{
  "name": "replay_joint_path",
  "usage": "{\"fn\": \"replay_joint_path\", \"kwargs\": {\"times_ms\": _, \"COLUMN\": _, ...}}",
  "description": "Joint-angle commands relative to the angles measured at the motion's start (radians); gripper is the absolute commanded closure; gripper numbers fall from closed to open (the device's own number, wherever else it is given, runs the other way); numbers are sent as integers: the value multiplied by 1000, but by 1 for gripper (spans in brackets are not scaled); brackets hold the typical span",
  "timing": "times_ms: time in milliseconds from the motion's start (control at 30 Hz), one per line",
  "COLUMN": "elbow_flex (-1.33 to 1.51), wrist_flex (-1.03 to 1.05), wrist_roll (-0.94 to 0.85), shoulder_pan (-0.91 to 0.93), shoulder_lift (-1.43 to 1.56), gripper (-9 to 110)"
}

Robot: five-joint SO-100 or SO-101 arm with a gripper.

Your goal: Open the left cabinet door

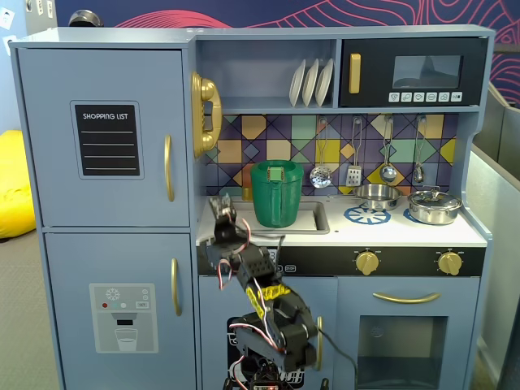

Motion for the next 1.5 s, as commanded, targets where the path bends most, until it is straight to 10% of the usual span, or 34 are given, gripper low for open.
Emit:
{"fn": "replay_joint_path", "kwargs": {"times_ms": 0, "elbow_flex": -287, "wrist_flex": -31, "wrist_roll": 26, "shoulder_pan": -40, "shoulder_lift": -118, "gripper": 101}}
{"fn": "replay_joint_path", "kwargs": {"times_ms": 1467, "elbow_flex": -724, "wrist_flex": -334, "wrist_roll": 103, "shoulder_pan": -291, "shoulder_lift": -643, "gripper": 85}}
